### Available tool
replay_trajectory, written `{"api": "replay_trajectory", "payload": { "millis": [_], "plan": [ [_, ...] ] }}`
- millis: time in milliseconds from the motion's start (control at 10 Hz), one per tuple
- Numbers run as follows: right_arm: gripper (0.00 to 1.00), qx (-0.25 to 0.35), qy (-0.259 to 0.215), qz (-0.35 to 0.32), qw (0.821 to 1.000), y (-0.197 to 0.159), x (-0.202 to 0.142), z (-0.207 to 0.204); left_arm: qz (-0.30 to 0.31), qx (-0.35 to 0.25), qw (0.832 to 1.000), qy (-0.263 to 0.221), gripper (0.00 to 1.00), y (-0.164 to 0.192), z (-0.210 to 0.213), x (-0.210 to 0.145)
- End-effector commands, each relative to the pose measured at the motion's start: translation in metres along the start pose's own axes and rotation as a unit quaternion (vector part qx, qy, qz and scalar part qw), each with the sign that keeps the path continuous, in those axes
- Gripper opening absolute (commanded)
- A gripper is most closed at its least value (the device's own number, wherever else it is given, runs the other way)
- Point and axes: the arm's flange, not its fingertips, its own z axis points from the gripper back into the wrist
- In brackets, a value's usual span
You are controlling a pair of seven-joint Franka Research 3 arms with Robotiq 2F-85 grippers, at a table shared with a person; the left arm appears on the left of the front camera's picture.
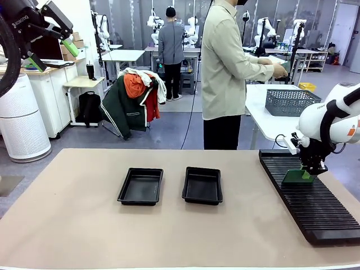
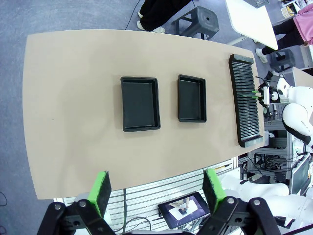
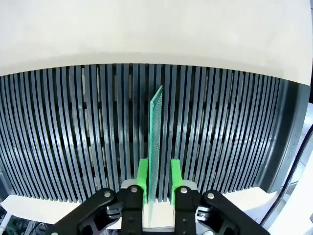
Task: Inspect and transfer BCBs to ESD trays.
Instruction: Pick up the Blank PCB from the PCB Rack and place it in the left ESD tray.
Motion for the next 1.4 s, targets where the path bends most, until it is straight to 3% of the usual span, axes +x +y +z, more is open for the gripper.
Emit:
{"api": "replay_trajectory", "payload": {
  "millis": [0, 100, 200, 300, 400, 500, 600, 700, 800, 1300],
  "plan": [
    [0.17, -0.005, 0.012, -0.005, 1.000, -0.0005, 0.0031, -0.0017, -0.001, 0.006, 1.000, 0.006, 1.00, 0.0013, 0.0013, 0.0011],
    [0.22, -0.004, 0.012, -0.005, 1.000, -0.0005, 0.0029, -0.0022, -0.001, 0.006, 1.000, 0.006, 1.00, 0.0013, 0.0013, 0.0011],
    [0.11, 0.000, 0.012, -0.006, 1.000, -0.0007, 0.0030, -0.0025, -0.001, 0.006, 1.000, 0.006, 1.00, 0.0013, 0.0013, 0.0011],
    [0.16, 0.002, 0.014, -0.006, 1.000, -0.0010, 0.0031, -0.0026, -0.001, 0.006, 1.000, 0.006, 1.00, 0.0013, 0.0013, 0.0011],
    [0.04, 0.003, 0.015, -0.007, 1.000, -0.0014, 0.0032, -0.0025, -0.001, 0.006, 1.000, 0.006, 1.00, 0.0013, 0.0013, 0.0011],
    [0.10, 0.005, 0.015, -0.008, 1.000, -0.0022, 0.0029, -0.0028, -0.001, 0.006, 1.000, 0.006, 1.00, 0.0013, 0.0013, 0.0011],
    [0.00, 0.005, 0.015, -0.008, 1.000, -0.0027, 0.0028, -0.0027, -0.001, 0.006, 1.000, 0.006, 1.00, 0.0013, 0.0013, 0.0011],
    [0.05, 0.005, 0.015, -0.009, 1.000, -0.0030, 0.0027, -0.0019, -0.001, 0.006, 1.000, 0.006, 1.00, 0.0013, 0.0013, 0.0011],
    [0.00, 0.009, 0.019, -0.012, 1.000, -0.0044, 0.0031, -0.0026, -0.001, 0.006, 1.000, 0.006, 1.00, 0.0013, 0.0013, 0.0011],
    [0.00, 0.001, 0.001, -0.003, 1.000, -0.0001, 0.0000, -0.0011, -0.001, 0.006, 1.000, 0.006, 1.00, 0.0013, 0.0013, 0.0011]
  ]
}}
